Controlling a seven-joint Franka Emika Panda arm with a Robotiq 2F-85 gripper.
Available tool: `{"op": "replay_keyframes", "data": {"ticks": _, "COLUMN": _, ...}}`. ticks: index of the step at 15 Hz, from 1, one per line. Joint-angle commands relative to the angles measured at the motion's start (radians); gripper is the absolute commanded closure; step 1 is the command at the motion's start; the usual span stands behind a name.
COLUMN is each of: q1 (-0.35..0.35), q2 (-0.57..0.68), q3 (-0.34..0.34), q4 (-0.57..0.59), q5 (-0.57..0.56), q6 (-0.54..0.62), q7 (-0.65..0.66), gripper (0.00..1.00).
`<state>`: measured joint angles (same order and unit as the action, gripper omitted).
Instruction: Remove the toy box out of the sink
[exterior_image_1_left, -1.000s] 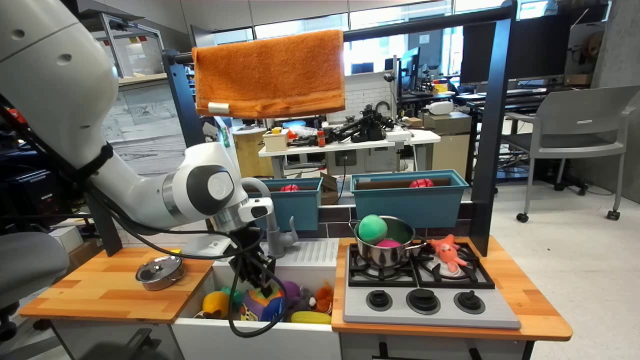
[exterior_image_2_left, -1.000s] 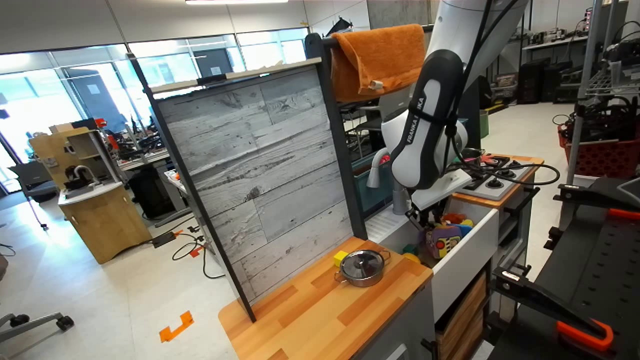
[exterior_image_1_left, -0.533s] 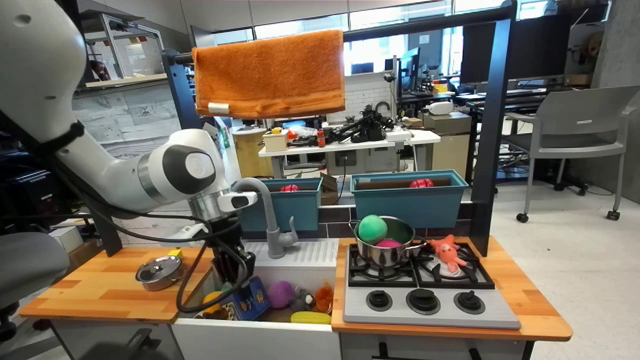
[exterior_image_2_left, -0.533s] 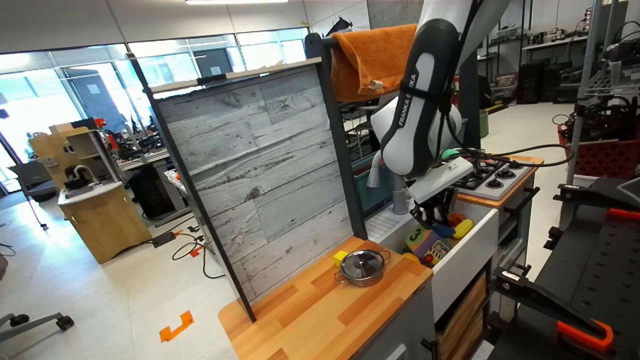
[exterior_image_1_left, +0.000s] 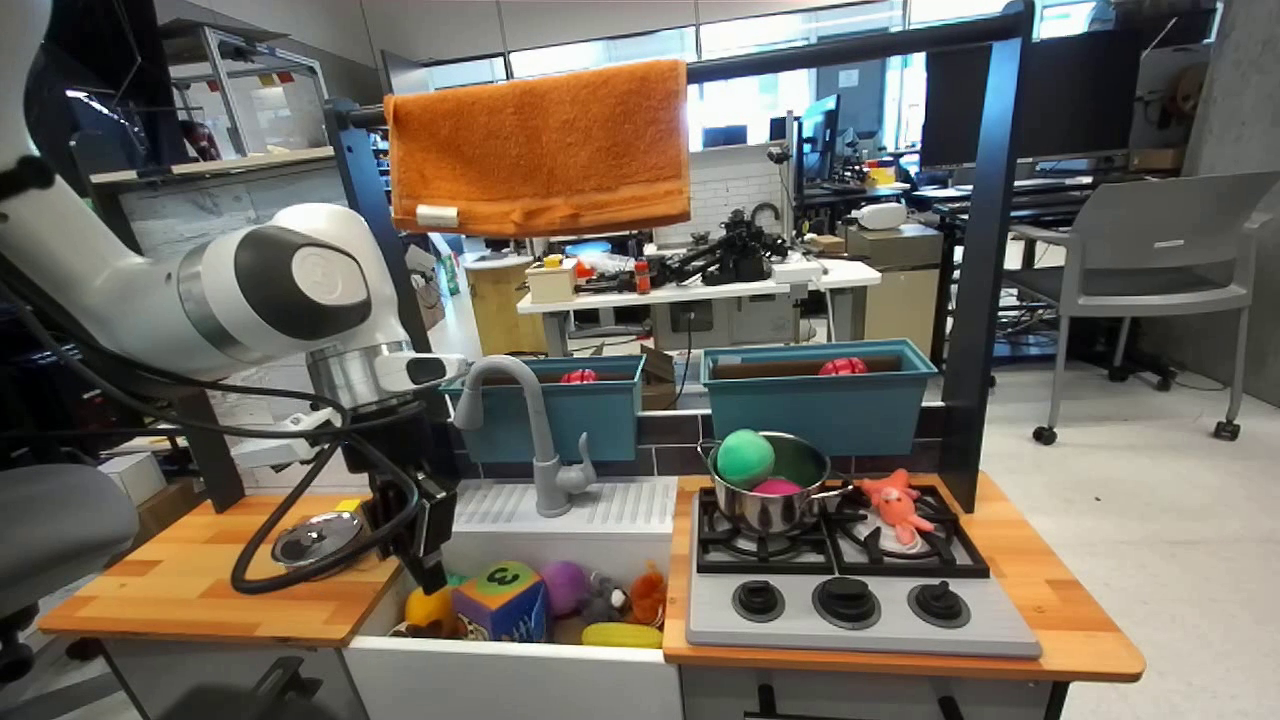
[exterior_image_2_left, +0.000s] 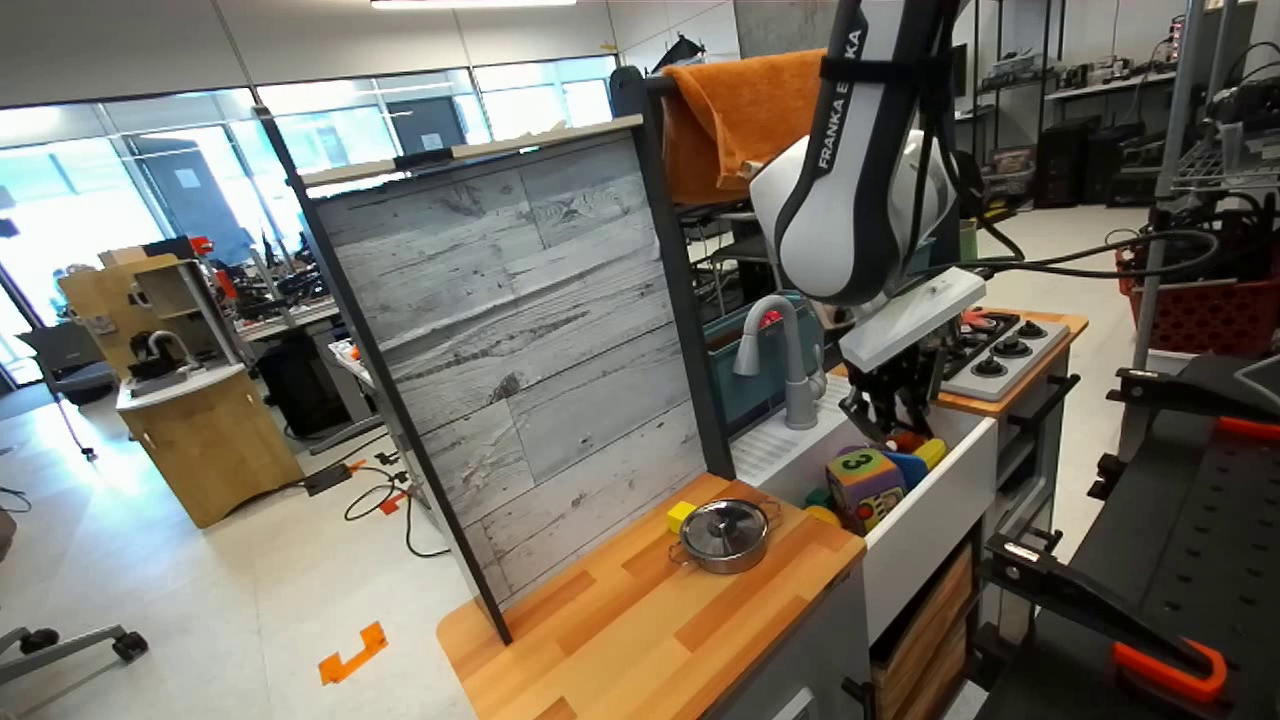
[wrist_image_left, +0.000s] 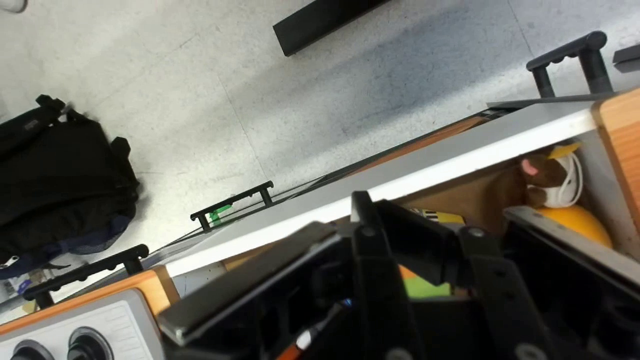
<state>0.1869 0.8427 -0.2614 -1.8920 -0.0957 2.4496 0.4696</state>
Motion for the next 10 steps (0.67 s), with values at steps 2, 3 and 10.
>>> {"op": "replay_keyframes", "data": {"ticks": 2, "q1": 0.006, "q2": -0.076, "q3": -0.011, "q4": -0.095, "q5": -0.051, "q6": 0.095, "q7": -0.003, "gripper": 0.69}}
{"op": "replay_keyframes", "data": {"ticks": 3, "q1": 0.006, "q2": -0.073, "q3": -0.014, "q4": -0.097, "q5": -0.062, "q6": 0.131, "q7": -0.005, "gripper": 0.64}}
{"op": "replay_keyframes", "data": {"ticks": 10, "q1": -0.005, "q2": 0.097, "q3": -0.011, "q4": 0.07, "q5": -0.057, "q6": 0.19, "q7": -0.004, "gripper": 0.13}}
